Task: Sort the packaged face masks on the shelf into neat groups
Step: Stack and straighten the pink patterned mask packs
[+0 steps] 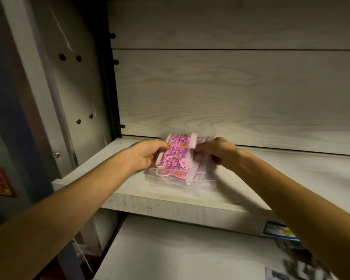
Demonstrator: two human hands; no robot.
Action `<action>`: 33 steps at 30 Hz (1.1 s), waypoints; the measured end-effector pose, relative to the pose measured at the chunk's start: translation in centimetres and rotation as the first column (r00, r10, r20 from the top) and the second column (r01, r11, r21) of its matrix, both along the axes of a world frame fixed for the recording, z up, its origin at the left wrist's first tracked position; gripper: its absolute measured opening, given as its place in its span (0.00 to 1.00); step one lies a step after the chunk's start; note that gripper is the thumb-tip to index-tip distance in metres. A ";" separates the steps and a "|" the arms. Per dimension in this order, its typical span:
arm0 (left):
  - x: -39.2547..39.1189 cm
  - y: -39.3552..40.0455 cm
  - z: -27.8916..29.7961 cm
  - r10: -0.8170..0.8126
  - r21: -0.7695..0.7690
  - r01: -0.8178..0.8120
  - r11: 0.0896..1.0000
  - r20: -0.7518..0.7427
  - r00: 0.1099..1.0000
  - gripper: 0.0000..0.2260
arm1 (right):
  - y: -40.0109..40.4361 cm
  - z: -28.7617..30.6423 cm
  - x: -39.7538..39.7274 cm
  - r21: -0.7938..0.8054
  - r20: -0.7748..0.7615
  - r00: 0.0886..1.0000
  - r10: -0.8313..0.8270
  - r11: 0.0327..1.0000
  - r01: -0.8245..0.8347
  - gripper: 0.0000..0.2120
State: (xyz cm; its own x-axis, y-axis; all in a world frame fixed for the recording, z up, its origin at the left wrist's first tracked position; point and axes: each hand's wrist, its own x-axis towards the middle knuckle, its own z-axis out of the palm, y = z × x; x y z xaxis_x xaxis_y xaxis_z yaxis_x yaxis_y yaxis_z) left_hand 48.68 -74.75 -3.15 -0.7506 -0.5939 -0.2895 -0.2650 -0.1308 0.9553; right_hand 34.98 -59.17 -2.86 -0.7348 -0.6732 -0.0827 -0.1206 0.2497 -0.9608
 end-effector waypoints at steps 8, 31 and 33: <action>-3.6 4.1 1.1 0.103 -0.056 -0.110 0.992 -0.115 0.988 0.05 | 4.0 -0.3 -3.1 -0.212 0.215 0.973 -0.087 0.968 0.133 0.22; -19.3 19.0 0.4 -0.105 -0.014 0.106 0.994 -0.306 0.946 0.15 | 20.9 -1.4 -17.7 -0.306 -0.090 0.965 -0.246 0.929 0.208 0.17; -19.4 18.7 -0.3 -0.116 0.037 0.135 0.990 -0.323 0.939 0.15 | 21.0 -1.6 -18.0 -0.341 -0.025 0.967 -0.254 0.911 0.231 0.07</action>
State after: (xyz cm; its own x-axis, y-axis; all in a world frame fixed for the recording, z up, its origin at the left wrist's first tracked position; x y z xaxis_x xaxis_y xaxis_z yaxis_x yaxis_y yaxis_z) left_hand 29.26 -56.03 -3.49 -0.8764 -0.4786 -0.0531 0.0353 -0.1740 0.9841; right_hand 16.99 -38.20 -4.45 -0.8748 -0.4536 0.1701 -0.1640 -0.0531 -0.9850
